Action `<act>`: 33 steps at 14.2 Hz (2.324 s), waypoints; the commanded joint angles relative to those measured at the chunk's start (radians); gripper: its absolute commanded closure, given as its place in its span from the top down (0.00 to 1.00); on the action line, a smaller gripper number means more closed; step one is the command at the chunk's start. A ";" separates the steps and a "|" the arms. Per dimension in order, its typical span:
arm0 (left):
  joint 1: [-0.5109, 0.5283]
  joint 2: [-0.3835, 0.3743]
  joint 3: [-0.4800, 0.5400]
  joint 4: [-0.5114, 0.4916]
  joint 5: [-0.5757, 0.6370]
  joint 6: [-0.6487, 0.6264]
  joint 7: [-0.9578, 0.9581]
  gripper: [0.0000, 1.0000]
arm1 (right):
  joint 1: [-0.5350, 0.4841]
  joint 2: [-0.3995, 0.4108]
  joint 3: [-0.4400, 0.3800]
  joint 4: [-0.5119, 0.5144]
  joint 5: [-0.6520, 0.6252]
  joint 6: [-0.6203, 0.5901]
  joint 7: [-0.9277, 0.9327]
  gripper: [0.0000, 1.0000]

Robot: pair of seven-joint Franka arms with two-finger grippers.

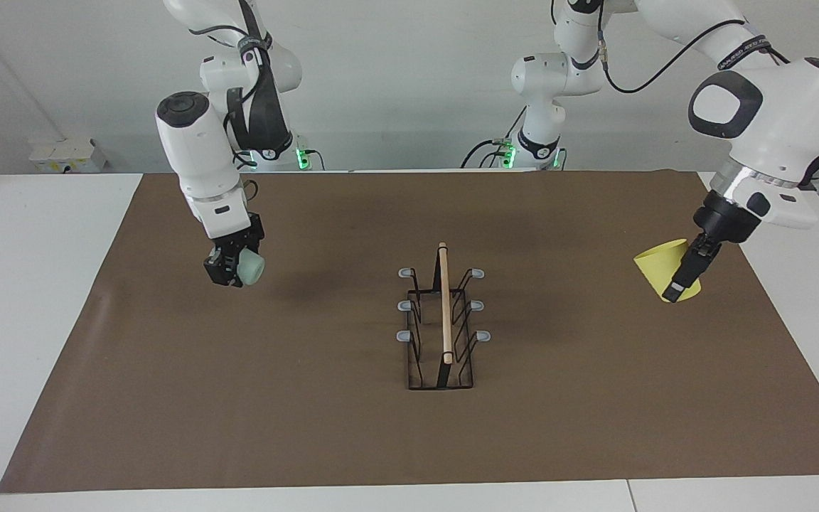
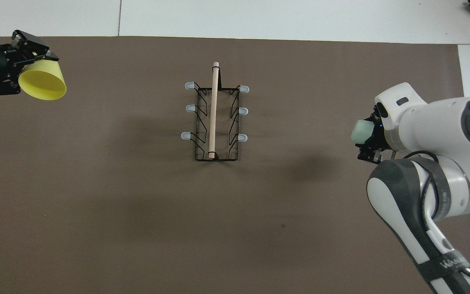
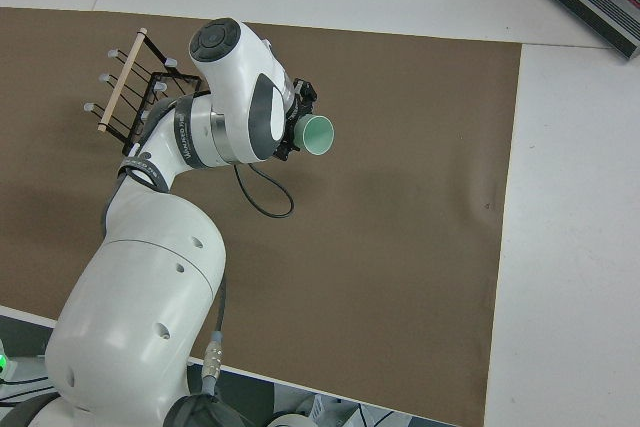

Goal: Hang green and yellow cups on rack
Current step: 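Carry the yellow cup toward the rack while the right gripper carries the green cup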

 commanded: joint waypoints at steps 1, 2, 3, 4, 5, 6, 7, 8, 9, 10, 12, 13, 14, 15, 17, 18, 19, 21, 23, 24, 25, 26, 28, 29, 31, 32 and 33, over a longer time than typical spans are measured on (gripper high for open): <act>0.012 -0.070 -0.079 -0.125 0.019 0.144 0.033 0.00 | -0.008 -0.034 0.003 -0.003 0.183 -0.011 -0.070 0.36; 0.012 -0.088 -0.105 -0.163 0.019 0.195 0.042 0.00 | -0.014 -0.037 0.002 -0.003 0.297 -0.011 -0.120 0.36; 0.012 -0.100 -0.133 -0.200 0.019 0.247 0.050 0.00 | -0.021 -0.046 0.000 -0.005 0.390 -0.011 -0.177 0.36; 0.012 -0.110 -0.162 -0.238 0.019 0.317 0.051 0.00 | -0.024 -0.047 -0.001 -0.005 0.463 -0.011 -0.217 0.36; 0.010 -0.116 -0.190 -0.275 0.019 0.406 0.056 0.00 | -0.036 -0.049 -0.001 -0.007 0.530 -0.012 -0.254 0.36; 0.010 -0.126 -0.217 -0.328 0.019 0.504 0.054 0.00 | -0.042 -0.054 -0.001 -0.007 0.605 -0.015 -0.298 0.36; 0.010 -0.134 -0.239 -0.361 0.019 0.566 0.044 0.00 | -0.042 -0.057 -0.001 -0.014 0.676 -0.017 -0.332 0.36; 0.010 -0.140 -0.254 -0.390 0.018 0.612 0.043 0.00 | -0.042 -0.063 -0.001 -0.016 0.756 -0.018 -0.358 0.36; 0.010 -0.143 -0.270 -0.412 0.018 0.660 0.039 0.00 | -0.041 -0.064 -0.001 -0.016 0.822 -0.024 -0.365 0.36; 0.010 -0.145 -0.285 -0.430 0.018 0.718 0.036 0.00 | -0.036 -0.066 -0.001 -0.016 0.880 -0.023 -0.365 0.36; 0.010 -0.143 -0.302 -0.452 0.018 0.786 0.034 0.00 | -0.025 -0.067 0.000 -0.016 0.988 -0.011 -0.366 0.36; 0.010 -0.143 -0.317 -0.456 0.018 0.800 0.034 0.00 | -0.025 -0.069 0.003 -0.016 1.037 -0.009 -0.366 0.36; 0.009 -0.140 -0.330 -0.467 0.018 0.833 0.036 0.00 | -0.024 -0.073 0.003 -0.019 1.083 -0.007 -0.372 0.36; 0.009 -0.140 -0.352 -0.494 0.018 0.890 0.034 0.00 | -0.015 -0.077 0.003 -0.023 1.123 0.006 -0.383 0.36; 0.009 -0.136 -0.389 -0.551 0.018 1.022 0.040 0.00 | 0.022 -0.078 0.003 -0.030 1.230 0.081 -0.424 0.36; 0.009 -0.136 -0.408 -0.574 0.018 1.062 0.043 0.00 | 0.056 -0.077 0.003 -0.031 1.279 0.129 -0.428 0.36; 0.007 -0.131 -0.422 -0.584 0.018 1.094 0.045 0.00 | 0.085 -0.075 0.003 -0.030 1.316 0.169 -0.429 0.36; 0.004 -0.128 -0.443 -0.622 0.018 1.136 0.043 0.00 | 0.129 -0.069 0.003 -0.031 1.393 0.226 -0.464 0.36; -0.002 -0.098 -0.449 -0.657 0.018 1.270 0.051 0.00 | 0.137 -0.064 0.003 -0.049 1.497 0.229 -0.545 0.36; -0.005 -0.081 -0.455 -0.677 0.018 1.318 0.056 0.00 | 0.152 -0.060 0.003 -0.066 1.563 0.230 -0.614 0.37; -0.005 -0.083 -0.466 -0.700 0.018 1.332 0.057 0.00 | 0.154 -0.043 0.003 -0.074 1.644 0.229 -0.701 0.37; -0.005 -0.084 -0.469 -0.714 0.018 1.347 0.059 0.00 | 0.157 -0.019 0.003 -0.077 1.743 0.227 -0.793 0.37; -0.007 -0.068 -0.474 -0.714 0.018 1.369 0.059 0.00 | 0.211 0.017 0.003 -0.074 1.903 0.242 -0.886 0.37; -0.011 -0.062 -0.474 -0.714 0.018 1.369 0.059 0.00 | 0.237 0.026 0.003 -0.069 1.936 0.274 -0.897 0.37; -0.017 -0.031 -0.478 -0.702 0.019 1.370 0.088 0.00 | 0.260 0.066 0.003 -0.059 2.024 0.284 -1.019 0.37; -0.017 -0.027 -0.488 -0.702 0.019 1.370 0.088 0.00 | 0.260 0.087 0.003 -0.051 2.087 0.284 -1.080 0.37; -0.022 -0.019 -0.488 -0.702 0.019 1.372 0.088 0.00 | 0.265 0.094 0.008 -0.050 2.124 0.284 -1.096 0.37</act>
